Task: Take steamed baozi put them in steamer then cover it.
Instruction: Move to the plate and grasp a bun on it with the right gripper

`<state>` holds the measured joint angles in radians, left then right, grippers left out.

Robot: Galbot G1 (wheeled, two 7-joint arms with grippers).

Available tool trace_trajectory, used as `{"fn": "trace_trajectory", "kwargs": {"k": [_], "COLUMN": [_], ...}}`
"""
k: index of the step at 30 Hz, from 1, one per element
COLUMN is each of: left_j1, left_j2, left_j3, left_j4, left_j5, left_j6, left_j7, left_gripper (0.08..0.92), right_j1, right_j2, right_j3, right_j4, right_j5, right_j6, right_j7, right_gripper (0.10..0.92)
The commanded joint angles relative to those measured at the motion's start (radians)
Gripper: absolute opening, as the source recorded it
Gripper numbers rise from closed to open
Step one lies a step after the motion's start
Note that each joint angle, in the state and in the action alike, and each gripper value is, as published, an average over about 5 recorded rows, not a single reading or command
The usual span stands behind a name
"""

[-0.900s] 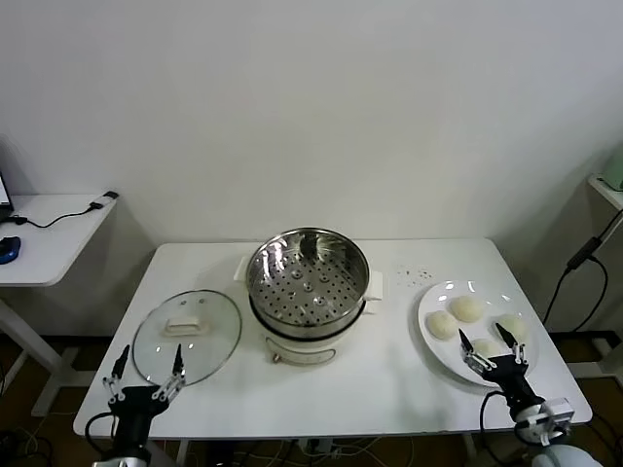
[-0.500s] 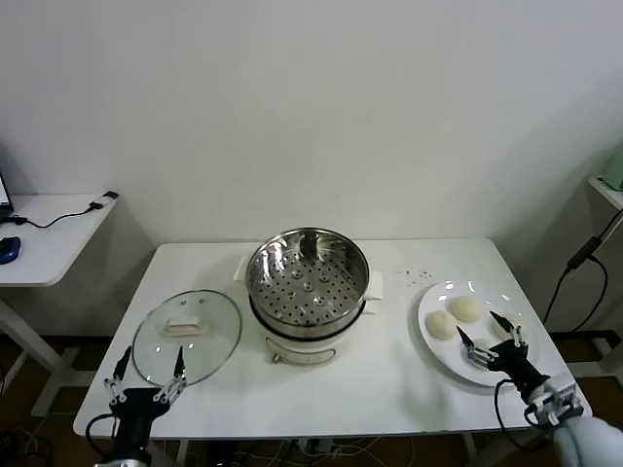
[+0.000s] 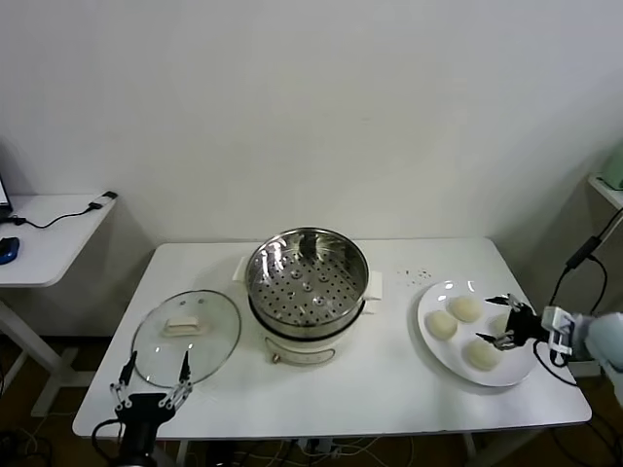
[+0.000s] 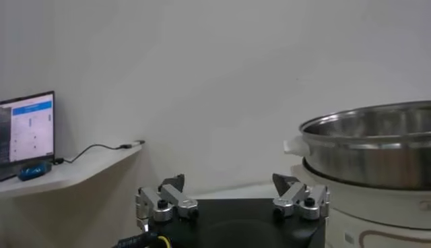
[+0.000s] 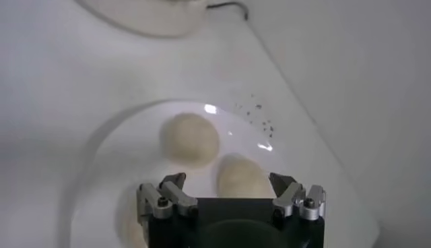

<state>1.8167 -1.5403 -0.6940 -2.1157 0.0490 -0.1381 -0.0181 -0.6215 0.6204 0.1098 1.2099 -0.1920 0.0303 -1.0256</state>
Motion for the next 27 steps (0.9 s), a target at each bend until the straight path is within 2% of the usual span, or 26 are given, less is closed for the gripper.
{"fn": "trace_trajectory", "kwargs": {"k": [1,7,12,27], "left_j1": [0.003,0.001,0.002,-0.014], "left_j2": [-0.002,-0.004,-0.004,-0.005], "left_j3": [0.001,-0.011,-0.023,-0.030], "left_j4": [0.003,0.004,0.006,0.017], "left_j5": [-0.001,-0.006,-0.012,-0.026], "left_j6": [-0.003,0.002,0.006,0.027], "left_j7": [-0.001,-0.002,-0.003,0.006], "left_gripper": [0.823,0.823,0.823,0.823], "right_j1": [0.588,0.670,0.677,0.624], "right_j2": [0.050,0.215,0.299,0.402], "right_j3": [-0.542,-0.609,-0.614,-0.567], "right_j4": [-0.342,-0.529,-0.620,-0.731], "right_j5": [-0.163,-0.206,-0.254,-0.327], "right_j6": [0.078,0.109,0.130,0.156], "right_j7": [-0.190,-0.220,-0.223,-0.207], "right_gripper": [0.823,0.823,0.823,0.823]}}
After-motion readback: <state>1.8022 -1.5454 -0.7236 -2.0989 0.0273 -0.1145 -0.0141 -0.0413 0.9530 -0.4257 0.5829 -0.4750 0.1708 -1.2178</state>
